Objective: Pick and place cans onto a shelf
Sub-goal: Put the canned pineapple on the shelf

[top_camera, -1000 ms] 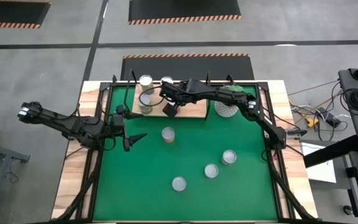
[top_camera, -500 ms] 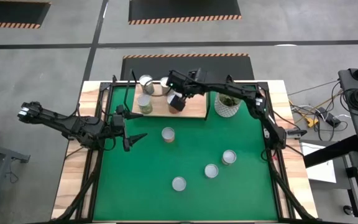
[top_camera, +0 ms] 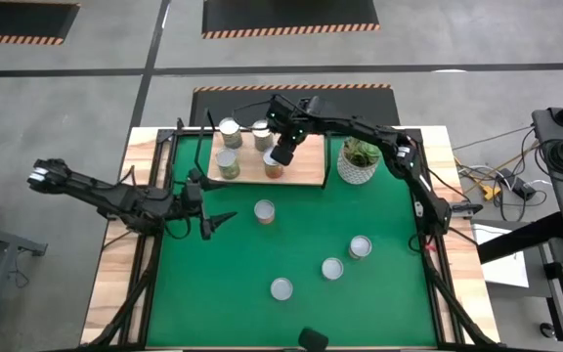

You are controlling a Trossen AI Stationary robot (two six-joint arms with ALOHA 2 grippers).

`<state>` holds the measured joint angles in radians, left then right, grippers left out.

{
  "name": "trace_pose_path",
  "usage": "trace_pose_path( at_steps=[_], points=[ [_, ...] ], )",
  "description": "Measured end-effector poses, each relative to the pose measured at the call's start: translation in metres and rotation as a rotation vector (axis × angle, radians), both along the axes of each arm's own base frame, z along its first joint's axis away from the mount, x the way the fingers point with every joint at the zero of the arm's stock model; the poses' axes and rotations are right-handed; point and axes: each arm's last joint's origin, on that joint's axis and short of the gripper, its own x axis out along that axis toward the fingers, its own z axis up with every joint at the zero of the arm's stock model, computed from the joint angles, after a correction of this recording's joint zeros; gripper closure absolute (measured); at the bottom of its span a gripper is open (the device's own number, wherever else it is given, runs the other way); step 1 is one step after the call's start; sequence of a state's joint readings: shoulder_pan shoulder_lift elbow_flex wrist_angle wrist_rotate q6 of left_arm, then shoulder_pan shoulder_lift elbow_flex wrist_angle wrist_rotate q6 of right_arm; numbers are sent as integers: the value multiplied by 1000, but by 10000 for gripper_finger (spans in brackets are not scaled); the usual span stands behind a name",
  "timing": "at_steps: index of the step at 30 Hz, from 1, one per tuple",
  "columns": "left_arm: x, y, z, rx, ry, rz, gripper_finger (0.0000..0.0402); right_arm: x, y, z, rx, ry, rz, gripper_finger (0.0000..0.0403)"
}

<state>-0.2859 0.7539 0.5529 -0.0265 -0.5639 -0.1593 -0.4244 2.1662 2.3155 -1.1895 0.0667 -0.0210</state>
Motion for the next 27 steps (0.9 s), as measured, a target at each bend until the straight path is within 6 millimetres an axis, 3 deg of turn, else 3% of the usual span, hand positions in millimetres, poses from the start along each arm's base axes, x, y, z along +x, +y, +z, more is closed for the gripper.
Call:
trace_pose_path(
  at_steps=[5, 10, 20, 27],
  points=[
    [18, 0, -5, -6, 20, 27, 34, 3, 10, -7, 67, 13, 79, 380],
    [39, 3, -15, -9, 95, 75, 86, 8, 31, -14, 153, 33, 187, 393],
    [76, 20, -40, 14, 245, 176, 251, 10, 69, -11, 172, 102, 290, 394],
    [99, 34, -61, 46, 361, 229, 386, -5, 65, 6, 97, 150, 265, 394]
  ],
)
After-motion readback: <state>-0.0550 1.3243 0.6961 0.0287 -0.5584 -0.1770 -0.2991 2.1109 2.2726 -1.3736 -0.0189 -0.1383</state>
